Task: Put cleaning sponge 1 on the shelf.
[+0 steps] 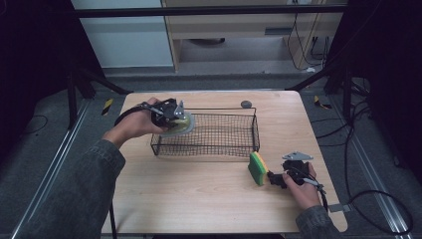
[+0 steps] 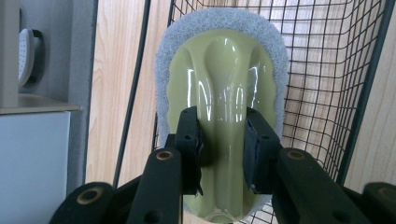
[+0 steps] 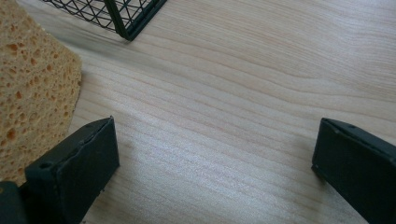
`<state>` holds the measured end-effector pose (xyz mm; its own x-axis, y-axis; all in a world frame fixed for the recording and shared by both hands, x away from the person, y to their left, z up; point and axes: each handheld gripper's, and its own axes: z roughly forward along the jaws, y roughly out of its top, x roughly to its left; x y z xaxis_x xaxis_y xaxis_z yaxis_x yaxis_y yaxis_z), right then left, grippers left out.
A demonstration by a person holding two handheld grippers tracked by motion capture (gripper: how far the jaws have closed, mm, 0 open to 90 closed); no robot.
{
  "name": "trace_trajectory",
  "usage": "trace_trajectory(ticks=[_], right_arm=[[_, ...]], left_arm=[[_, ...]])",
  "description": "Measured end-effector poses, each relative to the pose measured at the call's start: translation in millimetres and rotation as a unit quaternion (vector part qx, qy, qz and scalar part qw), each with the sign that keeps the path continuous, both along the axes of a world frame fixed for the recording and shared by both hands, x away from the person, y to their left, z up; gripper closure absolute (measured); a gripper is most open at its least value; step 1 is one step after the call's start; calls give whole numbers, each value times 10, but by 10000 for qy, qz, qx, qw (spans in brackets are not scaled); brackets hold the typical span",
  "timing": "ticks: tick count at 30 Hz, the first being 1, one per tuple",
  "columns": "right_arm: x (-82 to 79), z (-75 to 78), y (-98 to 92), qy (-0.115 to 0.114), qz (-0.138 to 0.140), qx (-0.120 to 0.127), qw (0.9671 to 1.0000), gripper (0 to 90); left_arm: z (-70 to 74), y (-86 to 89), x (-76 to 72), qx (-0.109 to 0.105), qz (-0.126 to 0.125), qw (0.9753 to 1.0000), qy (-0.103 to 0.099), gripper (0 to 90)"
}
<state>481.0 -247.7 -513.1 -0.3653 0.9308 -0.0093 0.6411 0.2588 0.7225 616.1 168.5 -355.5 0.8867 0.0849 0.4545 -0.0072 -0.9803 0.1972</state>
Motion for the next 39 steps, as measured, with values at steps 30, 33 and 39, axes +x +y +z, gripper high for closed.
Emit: trace_trajectory(ticks=[30,33,39], right_arm=[[0,0,0,0,-2,1,10000,7],[0,0,0,0,-2,0,10000,7],[0,0,2,1,-10,10,10000,7]], left_arm=[[-270,69,35,173,128,9994,281,704],[-290,60,46,202,141,9992,305,704],[-355,36,52,255,149,9989,371,703]])
